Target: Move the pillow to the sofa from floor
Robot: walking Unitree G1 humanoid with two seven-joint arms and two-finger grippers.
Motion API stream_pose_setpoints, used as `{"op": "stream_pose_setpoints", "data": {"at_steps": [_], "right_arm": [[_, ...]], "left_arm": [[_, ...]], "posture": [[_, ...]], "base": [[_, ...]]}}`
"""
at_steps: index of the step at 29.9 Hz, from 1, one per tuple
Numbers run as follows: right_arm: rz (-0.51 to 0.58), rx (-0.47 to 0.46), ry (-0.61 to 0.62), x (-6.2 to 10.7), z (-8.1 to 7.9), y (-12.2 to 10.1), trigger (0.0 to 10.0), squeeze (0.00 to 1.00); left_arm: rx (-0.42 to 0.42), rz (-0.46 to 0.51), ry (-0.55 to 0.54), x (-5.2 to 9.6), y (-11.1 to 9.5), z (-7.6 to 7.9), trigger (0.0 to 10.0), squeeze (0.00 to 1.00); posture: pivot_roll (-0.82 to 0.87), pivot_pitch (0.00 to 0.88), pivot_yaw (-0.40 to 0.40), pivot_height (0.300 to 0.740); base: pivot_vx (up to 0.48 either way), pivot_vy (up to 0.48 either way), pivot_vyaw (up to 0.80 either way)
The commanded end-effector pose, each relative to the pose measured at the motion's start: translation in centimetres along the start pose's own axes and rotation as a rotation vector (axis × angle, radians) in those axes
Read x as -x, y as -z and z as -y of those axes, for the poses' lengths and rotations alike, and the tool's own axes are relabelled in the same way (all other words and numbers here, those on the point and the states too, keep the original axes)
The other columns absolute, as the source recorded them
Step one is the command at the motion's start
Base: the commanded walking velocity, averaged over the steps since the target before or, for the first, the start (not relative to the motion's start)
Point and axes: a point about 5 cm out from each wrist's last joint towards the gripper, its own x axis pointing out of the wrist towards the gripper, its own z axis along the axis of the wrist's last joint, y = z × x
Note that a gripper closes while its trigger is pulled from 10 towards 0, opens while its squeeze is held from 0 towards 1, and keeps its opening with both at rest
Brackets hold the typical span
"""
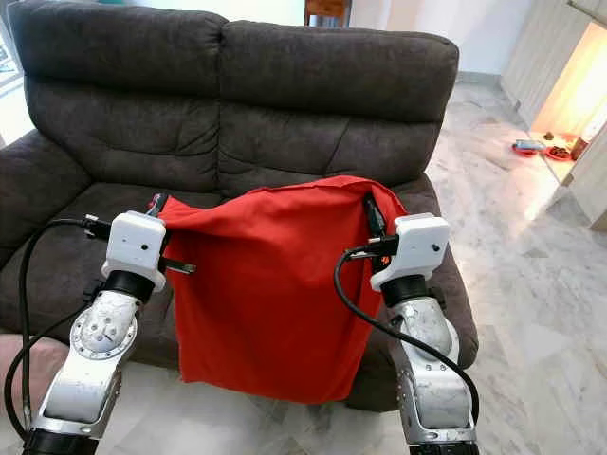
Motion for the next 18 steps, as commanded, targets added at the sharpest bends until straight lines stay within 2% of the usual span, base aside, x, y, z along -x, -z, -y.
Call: {"op": "stream_pose_setpoints", "data": {"at_steps": [1, 18], "right_arm": [[0.085, 0.006, -0.015, -0.53, -0.25, -1.89, 10.0, 0.00], [0.122, -0.007, -0.032, -0.77, -0.71, -2.67, 10.0, 0.00]], "left_arm": [[-0.018, 0.133, -0.030, -0.82, -2.95, -0.67, 10.0, 0.00], [-0.035, 0.159, -0.049, -1.05, -3.58, -1.10, 10.0, 0.00]], "posture": [[0.13, 0.000, -0.047, 0.740], [0.13, 0.005, -0.048, 0.740]], "base": [[0.000, 0.000, 0.00], [0.000, 0.000, 0.00]]}}
